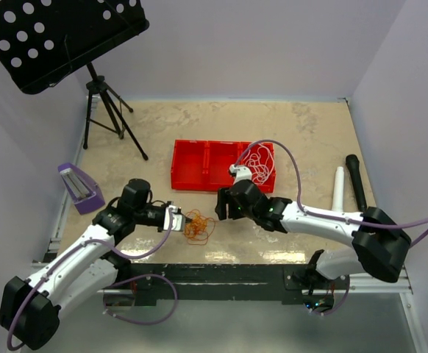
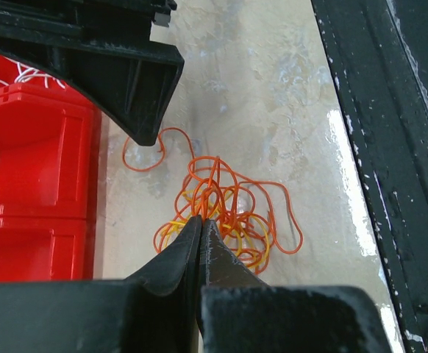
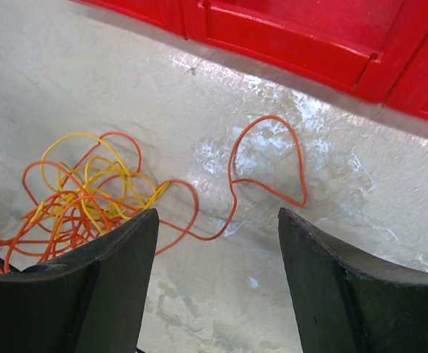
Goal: Untangle the cables
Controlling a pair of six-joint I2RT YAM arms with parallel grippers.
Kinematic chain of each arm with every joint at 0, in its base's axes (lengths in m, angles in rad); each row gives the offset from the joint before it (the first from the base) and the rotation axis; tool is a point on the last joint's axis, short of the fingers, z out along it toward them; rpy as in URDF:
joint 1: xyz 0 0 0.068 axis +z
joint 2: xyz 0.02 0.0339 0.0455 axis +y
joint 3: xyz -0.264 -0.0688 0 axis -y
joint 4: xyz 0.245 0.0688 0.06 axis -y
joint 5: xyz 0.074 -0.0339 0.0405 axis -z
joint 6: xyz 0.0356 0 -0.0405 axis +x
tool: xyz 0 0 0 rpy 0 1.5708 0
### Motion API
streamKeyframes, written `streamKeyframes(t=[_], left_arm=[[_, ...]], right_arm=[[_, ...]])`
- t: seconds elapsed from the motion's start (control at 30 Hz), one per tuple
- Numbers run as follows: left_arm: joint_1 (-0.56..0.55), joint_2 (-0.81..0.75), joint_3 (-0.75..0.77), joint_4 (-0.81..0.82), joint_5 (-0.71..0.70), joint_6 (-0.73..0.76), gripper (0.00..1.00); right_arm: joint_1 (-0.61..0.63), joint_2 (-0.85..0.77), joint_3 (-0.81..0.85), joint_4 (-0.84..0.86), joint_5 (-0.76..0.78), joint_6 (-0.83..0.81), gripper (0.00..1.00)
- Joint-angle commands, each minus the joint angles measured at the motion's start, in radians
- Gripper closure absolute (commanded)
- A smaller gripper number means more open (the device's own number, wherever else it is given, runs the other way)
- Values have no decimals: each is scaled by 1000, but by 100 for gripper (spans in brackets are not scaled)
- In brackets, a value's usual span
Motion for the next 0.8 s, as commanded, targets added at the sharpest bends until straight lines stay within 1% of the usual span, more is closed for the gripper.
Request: streamKeyframes(t=[0.0, 0.1, 0.2, 0.27, 0.33, 0.37, 0.43, 0.57, 0.67, 0.77], left_arm=[[-3, -28, 18, -63, -18, 81, 100], [-3, -37, 11, -27, -47, 52, 100], [-3, -45, 7, -5, -59, 33, 100], [-3, -48, 4, -5, -58, 27, 100], [-3, -54, 5, -8, -51, 21, 100], [-3, -56, 5, -9, -47, 20, 100], [-3, -57, 4, -6, -44, 18, 100], [-3, -60, 11, -16, -42, 15, 100], [-3, -65, 11, -28, -41, 21, 100], [-3, -66, 15, -37, -39, 24, 100]], right_arm=[[12, -39, -4, 11, -10, 76, 29], [12, -45, 4, -32, -47, 118, 29], [12, -50, -38, -15, -153, 197, 29], [12, -45, -68, -3, -188, 247, 29], [12, -28, -99, 38, -230, 267, 29], [12, -18, -114, 84, -272, 287, 29], [12, 13, -121, 156, -303, 306, 29], [10, 99, -82, 222, -273, 349, 30], [3, 128, -70, 293, -276, 364, 32], [0, 143, -61, 310, -270, 392, 35]])
